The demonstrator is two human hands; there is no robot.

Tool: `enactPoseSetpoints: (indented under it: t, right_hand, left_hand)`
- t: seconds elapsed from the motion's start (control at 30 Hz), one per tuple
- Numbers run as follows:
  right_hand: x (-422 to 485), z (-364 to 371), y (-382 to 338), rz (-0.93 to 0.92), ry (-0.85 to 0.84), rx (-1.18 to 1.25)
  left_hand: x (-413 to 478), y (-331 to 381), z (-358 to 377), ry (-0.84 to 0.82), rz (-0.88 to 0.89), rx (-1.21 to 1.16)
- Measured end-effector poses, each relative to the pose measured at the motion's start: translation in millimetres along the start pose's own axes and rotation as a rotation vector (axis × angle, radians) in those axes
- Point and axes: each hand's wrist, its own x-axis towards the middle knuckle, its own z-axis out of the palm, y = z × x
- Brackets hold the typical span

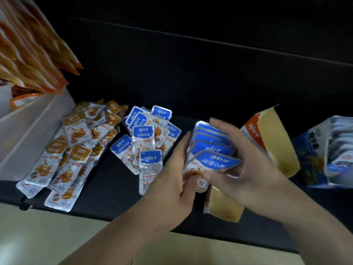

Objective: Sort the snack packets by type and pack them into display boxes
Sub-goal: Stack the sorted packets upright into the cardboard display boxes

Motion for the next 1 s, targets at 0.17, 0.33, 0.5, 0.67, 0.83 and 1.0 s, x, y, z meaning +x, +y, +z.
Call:
enactPoseSetpoints:
  t: [0.17,0.33,0.5,0.67,0.83,1.0]
  right_hand:
    - [-22.5,-35.3,14.8,0.055,0.04,0.001]
    - [-34.5,-58.6,29.8,0.085,0.033,-0.011]
    - [-40.3,-52.9,49.7,0.079,0.034,-0.033]
    - [-45.3,-44.8,67.6,0.055,0.13,-0.099]
    - [-49.1,-29.6,79.6,-0.064,0.185,-0.181]
    - [-46.1,-16.1,102.8,-0.116,0.215,-0.426]
  left_hand:
    - [0.1,9.9,33.9,-0.05,-0.012,-0.043]
    - [7.6,7.9,59.5,-0.074,-0.07,-0.041]
    - [13.0,0.5,65.4,-0.011,-0.089,0.059]
    - [13.9,-9.1,74.0,0.051,0.019,0.271]
    - [17.4,-26.3,78.5,0.079,0.036,0.332]
    - [25.5,-44.9,86.8,0.106,0.038,0.458]
